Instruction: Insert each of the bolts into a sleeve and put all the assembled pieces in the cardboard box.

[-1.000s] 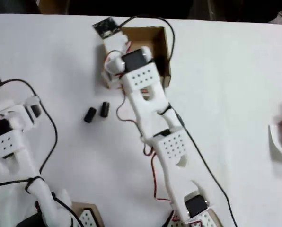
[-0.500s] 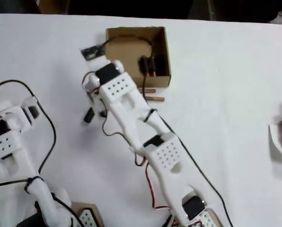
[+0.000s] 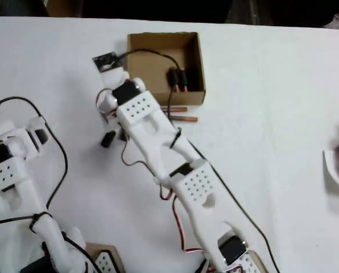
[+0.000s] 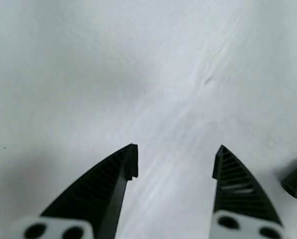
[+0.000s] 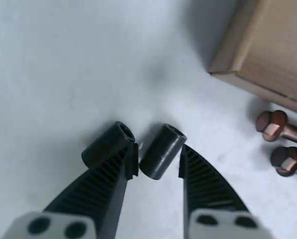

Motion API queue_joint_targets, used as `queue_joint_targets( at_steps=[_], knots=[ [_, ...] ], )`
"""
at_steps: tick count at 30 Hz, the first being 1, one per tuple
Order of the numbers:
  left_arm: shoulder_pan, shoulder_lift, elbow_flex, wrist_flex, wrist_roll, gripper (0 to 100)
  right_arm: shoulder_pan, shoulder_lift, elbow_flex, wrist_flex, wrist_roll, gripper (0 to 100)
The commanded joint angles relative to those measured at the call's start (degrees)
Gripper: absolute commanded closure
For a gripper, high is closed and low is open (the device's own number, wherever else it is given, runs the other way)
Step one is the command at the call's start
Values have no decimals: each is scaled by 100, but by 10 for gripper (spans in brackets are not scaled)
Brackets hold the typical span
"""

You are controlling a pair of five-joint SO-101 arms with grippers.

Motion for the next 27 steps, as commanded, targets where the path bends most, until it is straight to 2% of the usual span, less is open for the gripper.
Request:
queue_joint_targets(
  at_steps=[1, 5, 16, 27],
  knots=[
    [-44, -193, -251, 35, -26, 744, -57, 66, -70, -119, -325, 876],
    [-44, -202, -251, 35, -26, 744, -48, 303, -79, -84, -624, 878],
    [-44, -202, -251, 35, -26, 744, -13, 435, -26, -119, -633, 878],
    [-44, -202, -295, 176, -26, 744, 356, 1007, -290, -101, -633, 877]
  ],
)
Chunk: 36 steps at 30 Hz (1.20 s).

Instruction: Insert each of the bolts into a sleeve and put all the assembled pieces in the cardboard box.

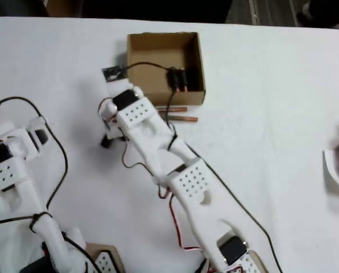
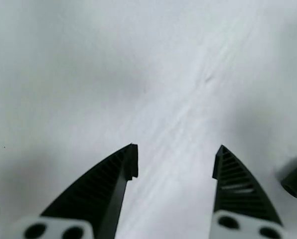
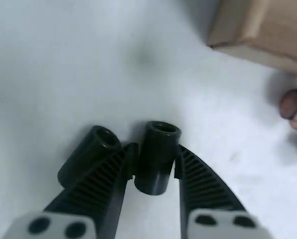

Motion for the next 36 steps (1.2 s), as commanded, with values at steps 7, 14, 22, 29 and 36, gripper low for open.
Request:
queue_joint_targets(
  at_steps=[7, 14, 22, 29, 36],
  knots=[
    [-44, -202, -295, 114, -26, 744, 251, 277, -563, -48, -9, 881],
    [-44, -202, -295, 114, -26, 744, 259, 356, -615, 22, -9, 979],
    [-18, -202, -251, 79, -26, 744, 251, -224, -1327, 848, 695, 977],
    [0, -193, -242, 79, -26, 744, 391, -532, -3147, 1622, 730, 977],
    [0, -193, -242, 79, -26, 744, 391, -673, -3675, 1622, 1090, 977]
  ],
)
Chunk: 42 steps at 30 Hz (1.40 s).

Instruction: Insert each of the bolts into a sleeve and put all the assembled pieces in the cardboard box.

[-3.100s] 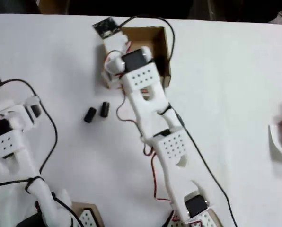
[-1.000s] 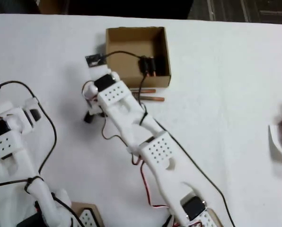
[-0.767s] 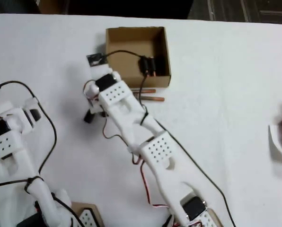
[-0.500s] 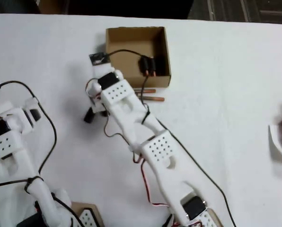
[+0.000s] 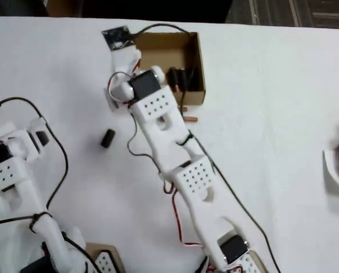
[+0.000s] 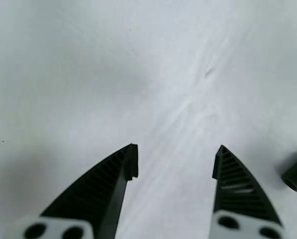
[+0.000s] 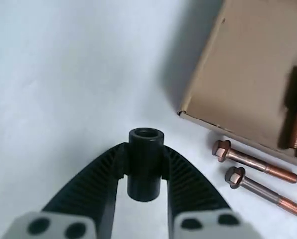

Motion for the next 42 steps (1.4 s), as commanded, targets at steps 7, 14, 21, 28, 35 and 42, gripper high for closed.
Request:
queue_joint_targets(
  at_steps=[7, 14, 21, 28, 35, 42],
  knots=[
    [220, -158, -242, 0, -26, 744, 453, -708, -281, 127, 62, 977],
    [580, -158, -242, 0, 9, 744, 497, -1437, -273, 145, 62, 978],
    [651, -167, -242, 0, 9, 744, 593, -2062, 431, 163, -185, 978],
    [651, -185, -286, -9, 18, 744, 831, -3196, 1758, 145, -360, 978],
    [677, -167, -251, -141, 18, 744, 980, -4769, 3305, 136, -334, 978],
    [1319, -176, -251, -132, 18, 744, 1402, -6141, 4941, -119, -343, 978]
  ],
)
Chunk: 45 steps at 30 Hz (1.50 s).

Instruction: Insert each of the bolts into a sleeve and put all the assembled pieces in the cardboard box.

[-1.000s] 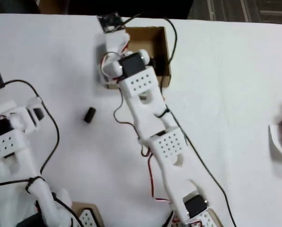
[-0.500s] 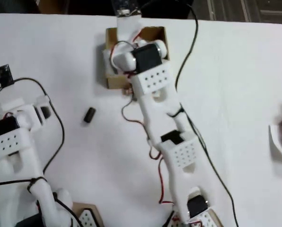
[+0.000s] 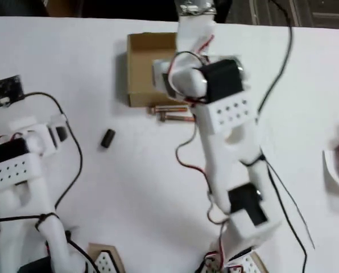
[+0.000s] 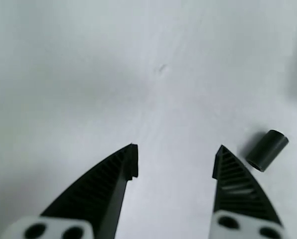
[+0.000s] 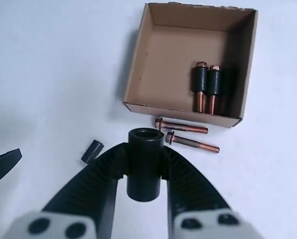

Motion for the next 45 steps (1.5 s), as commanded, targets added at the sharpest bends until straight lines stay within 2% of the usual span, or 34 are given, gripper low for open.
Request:
queue_joint_targets(
  at_steps=[1, 6, 16, 21, 25, 28, 31, 33, 36, 38, 42, 45],
  knots=[
    [484, -158, -251, -114, 18, 744, 303, -1007, 695, -198, -9, 978],
    [1292, -149, -242, -114, 18, 744, 558, -2492, 2453, -963, 273, 978],
    [2954, -141, -242, -316, -18, 744, 1420, -5895, 7578, -3670, 862, 978],
    [3578, 105, -295, -1037, -26, 744, 1903, -6580, 8897, -4602, 1582, 978],
    [3824, 1424, -725, -1363, -26, 744, 2281, -6862, 9530, -5191, 1960, 978],
    [3868, 2699, -1657, -879, -18, 744, 2598, -7134, 9776, -5349, 1987, 978],
    [4000, 3657, -2870, 132, -18, 744, 2818, -7512, 10075, -5807, 2092, 978],
    [4149, 4053, -3609, 765, -18, 744, 2897, -7820, 10374, -6237, 2690, 978],
    [4273, 4387, -4426, 1284, -18, 744, 2870, -8330, 11007, -6826, 3754, 978],
    [4290, 4527, -4778, 1407, 9, 744, 2870, -8681, 11481, -7152, 3648, 978],
    [4290, 4747, -5015, 1442, 18, 741, 2809, -9244, 12246, -7345, 2505, 978],
    [4290, 4870, -5024, 1433, 18, 740, 2475, -9613, 12818, -7670, 2268, 978]
  ],
)
